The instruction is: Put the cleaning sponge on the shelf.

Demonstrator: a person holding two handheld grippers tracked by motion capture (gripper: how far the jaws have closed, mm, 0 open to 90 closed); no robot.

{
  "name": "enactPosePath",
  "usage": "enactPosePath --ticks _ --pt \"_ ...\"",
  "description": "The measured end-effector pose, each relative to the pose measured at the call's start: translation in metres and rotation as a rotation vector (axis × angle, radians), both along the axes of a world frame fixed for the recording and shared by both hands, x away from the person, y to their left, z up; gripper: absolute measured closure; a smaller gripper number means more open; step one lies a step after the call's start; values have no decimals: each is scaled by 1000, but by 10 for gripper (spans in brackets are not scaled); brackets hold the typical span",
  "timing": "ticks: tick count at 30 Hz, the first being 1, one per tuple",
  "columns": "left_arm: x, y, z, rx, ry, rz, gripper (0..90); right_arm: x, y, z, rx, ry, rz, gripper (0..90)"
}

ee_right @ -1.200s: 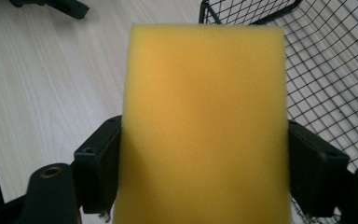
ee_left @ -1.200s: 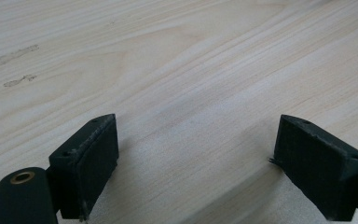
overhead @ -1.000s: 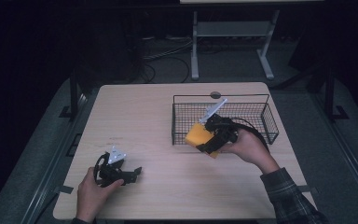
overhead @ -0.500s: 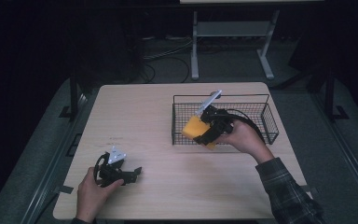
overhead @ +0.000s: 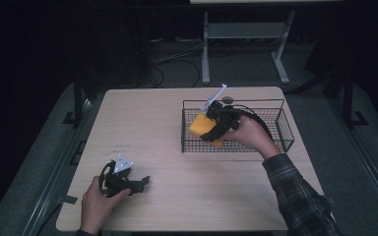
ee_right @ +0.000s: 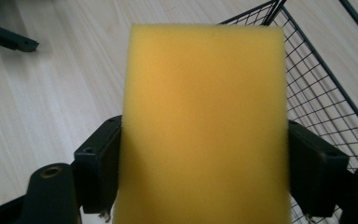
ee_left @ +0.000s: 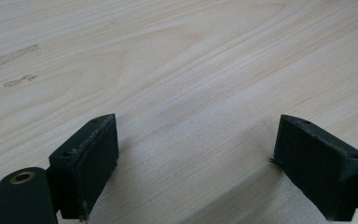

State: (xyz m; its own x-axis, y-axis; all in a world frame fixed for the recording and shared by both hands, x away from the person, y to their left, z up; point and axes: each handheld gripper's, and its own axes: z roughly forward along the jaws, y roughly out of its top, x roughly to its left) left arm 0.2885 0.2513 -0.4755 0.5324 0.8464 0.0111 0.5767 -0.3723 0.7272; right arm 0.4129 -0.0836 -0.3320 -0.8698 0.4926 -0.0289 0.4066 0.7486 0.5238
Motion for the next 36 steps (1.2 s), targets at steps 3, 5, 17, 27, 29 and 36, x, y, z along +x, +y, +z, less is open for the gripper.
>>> enactPosePath --ticks 3,5,17,27,29,36 --pt "0 0 0 0 0 0 129 5 1 0 -2 -3 2 229" --pt "0 0 0 0 1 -1 128 12 3 -1 -6 0 -1 229" --pt "0 0 0 0 -1 0 129 35 12 -12 -11 12 12 229" --pt "0 0 0 0 1 -1 129 51 16 -24 -14 19 6 229" --pt "0 0 0 3 2 -3 128 54 16 -27 -15 23 0 229" --pt "0 0 0 3 2 -2 129 64 14 -36 -24 21 -28 229"
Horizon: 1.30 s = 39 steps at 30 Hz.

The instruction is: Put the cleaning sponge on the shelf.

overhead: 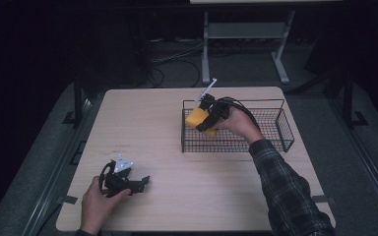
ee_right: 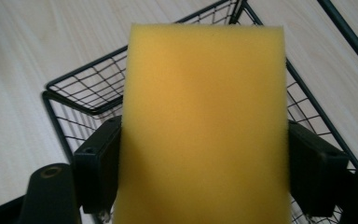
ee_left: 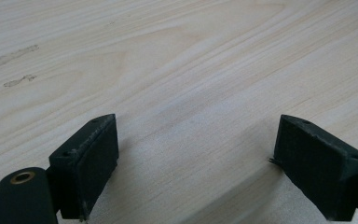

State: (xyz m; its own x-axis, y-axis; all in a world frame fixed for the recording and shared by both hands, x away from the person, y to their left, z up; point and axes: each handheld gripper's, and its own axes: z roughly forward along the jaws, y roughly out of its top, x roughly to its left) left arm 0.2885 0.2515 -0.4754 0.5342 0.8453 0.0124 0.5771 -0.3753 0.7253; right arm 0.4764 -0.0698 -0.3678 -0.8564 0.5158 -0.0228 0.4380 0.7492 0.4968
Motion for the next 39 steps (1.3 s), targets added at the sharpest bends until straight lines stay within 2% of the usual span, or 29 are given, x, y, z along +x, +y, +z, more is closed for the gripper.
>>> enactPosePath --ticks 4,12,22,39 --pt "0 0 0 0 0 1 129 7 -2 -7 -3 1 -16 229" --pt "0 0 0 0 0 0 129 14 -1 -16 -7 12 -13 229" --pt "0 0 0 -1 1 0 129 18 6 -28 -28 24 2 228" --pt "0 0 0 -1 0 1 129 20 18 -47 -73 76 22 225"
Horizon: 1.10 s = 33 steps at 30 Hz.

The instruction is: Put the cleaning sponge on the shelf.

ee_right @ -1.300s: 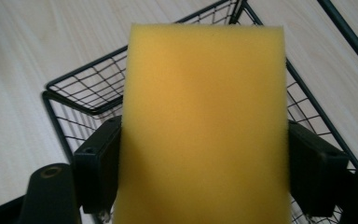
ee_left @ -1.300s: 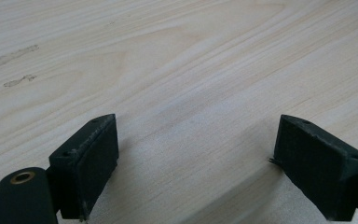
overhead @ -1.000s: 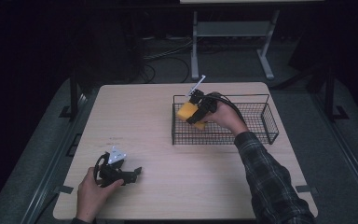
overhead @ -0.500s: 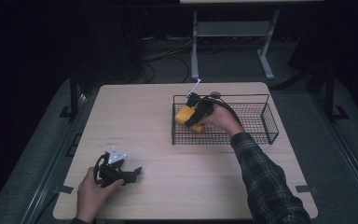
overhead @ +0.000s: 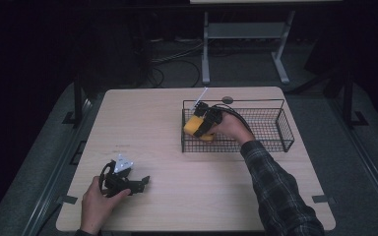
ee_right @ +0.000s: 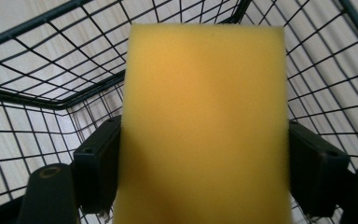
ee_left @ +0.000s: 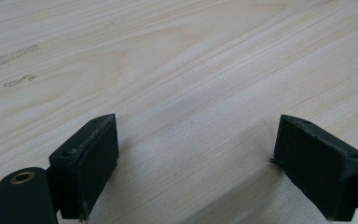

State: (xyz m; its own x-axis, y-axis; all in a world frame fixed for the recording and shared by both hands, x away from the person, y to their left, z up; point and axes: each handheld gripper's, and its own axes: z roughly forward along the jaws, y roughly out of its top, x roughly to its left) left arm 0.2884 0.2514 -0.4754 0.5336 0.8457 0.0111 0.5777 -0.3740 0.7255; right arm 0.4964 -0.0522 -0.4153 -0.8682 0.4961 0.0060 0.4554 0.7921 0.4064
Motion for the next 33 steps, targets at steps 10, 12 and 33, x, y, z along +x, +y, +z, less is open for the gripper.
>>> enactPosePath --ticks 10,12,33 --pt "0 0 0 0 0 0 129 1 2 -6 -20 16 8 221" --pt "0 0 0 0 0 0 129 1 4 -9 -28 24 8 217" --pt "0 0 0 1 0 0 129 -15 -13 24 61 -28 -33 169"
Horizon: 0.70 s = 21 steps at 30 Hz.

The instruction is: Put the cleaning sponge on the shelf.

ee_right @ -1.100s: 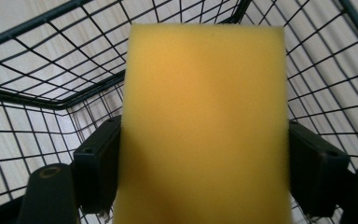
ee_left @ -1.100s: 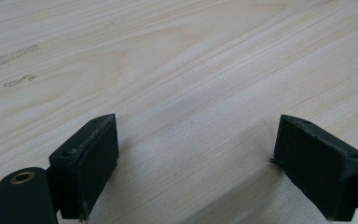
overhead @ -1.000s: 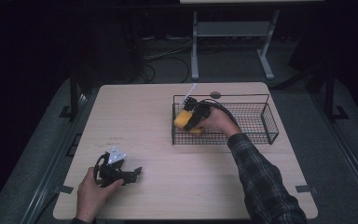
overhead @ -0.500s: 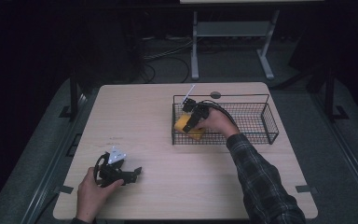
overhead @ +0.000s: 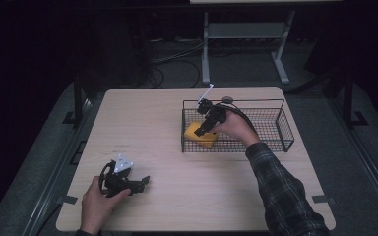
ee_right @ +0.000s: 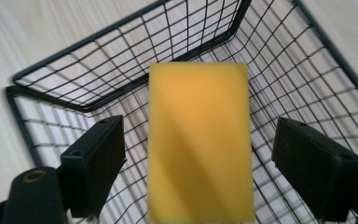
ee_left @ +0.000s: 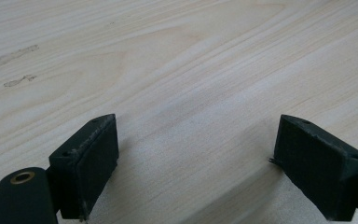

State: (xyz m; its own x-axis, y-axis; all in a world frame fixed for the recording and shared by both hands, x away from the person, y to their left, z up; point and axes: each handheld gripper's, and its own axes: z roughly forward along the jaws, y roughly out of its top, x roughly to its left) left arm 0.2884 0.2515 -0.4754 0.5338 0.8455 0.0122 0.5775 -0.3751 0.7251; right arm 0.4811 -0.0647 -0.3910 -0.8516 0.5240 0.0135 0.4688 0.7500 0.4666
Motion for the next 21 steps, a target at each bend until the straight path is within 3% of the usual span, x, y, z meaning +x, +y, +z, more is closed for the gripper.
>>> enactPosePath --ticks 12,21 --pt "0 0 0 -1 -1 0 128 -34 -43 22 73 -71 -65 166" --pt "0 0 0 -1 0 0 129 -75 -78 30 126 -116 -100 166"
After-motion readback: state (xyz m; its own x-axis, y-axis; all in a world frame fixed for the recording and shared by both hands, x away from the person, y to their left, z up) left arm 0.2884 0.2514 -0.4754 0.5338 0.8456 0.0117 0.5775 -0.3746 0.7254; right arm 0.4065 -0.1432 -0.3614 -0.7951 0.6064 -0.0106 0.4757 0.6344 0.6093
